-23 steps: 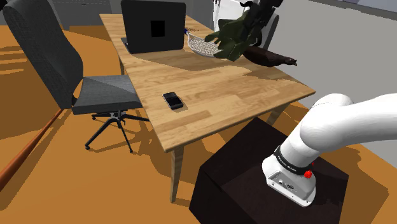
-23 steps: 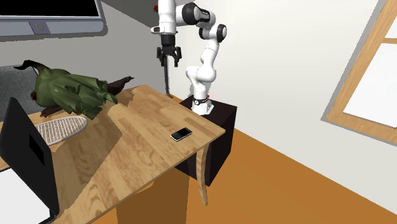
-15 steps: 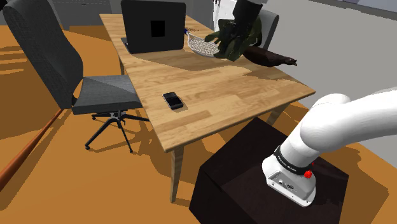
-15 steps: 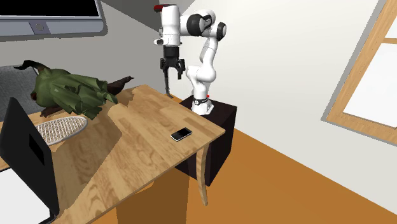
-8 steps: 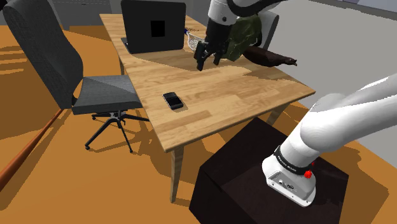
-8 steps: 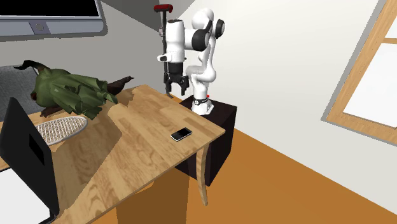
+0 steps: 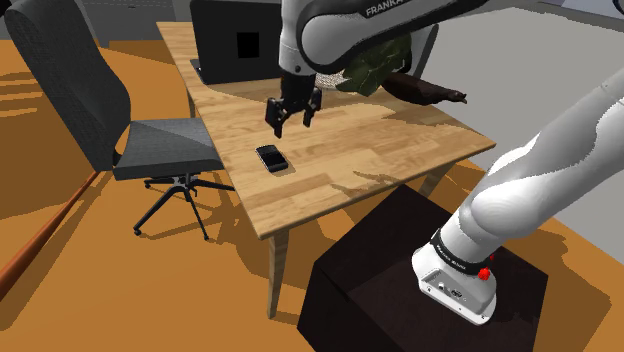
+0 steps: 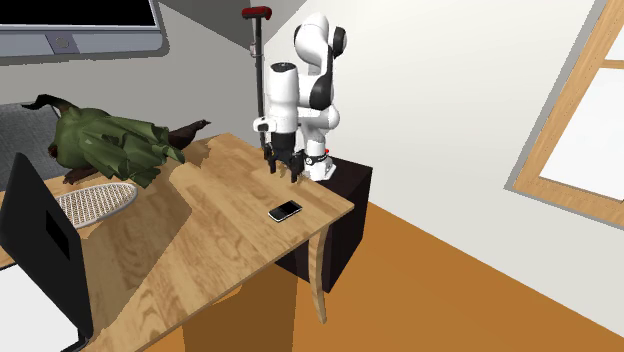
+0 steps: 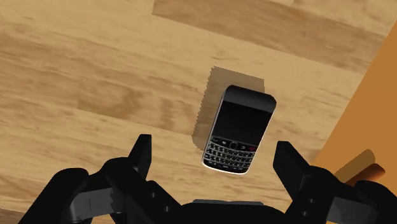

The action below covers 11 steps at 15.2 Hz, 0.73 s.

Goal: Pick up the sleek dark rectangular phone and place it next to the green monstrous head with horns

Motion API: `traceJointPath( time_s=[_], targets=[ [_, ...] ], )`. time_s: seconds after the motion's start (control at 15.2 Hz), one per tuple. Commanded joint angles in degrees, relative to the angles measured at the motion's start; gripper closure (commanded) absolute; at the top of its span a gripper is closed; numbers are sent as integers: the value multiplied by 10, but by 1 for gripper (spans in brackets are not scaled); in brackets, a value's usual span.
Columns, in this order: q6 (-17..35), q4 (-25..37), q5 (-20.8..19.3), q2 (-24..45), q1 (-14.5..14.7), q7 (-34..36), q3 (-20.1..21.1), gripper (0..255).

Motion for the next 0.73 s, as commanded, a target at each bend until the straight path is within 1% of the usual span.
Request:
traceJointPath(
  time_s=[0.0,0.26,0.33,0.66],
  targets=[
    [15,17,-20,43,-1,35,14,0],
    [35,67,-74,142,5,110,33,0],
    [35,69,-75,145,6,112,33,0],
    [71,53,-90,167,7,122,30,0]
  ],
)
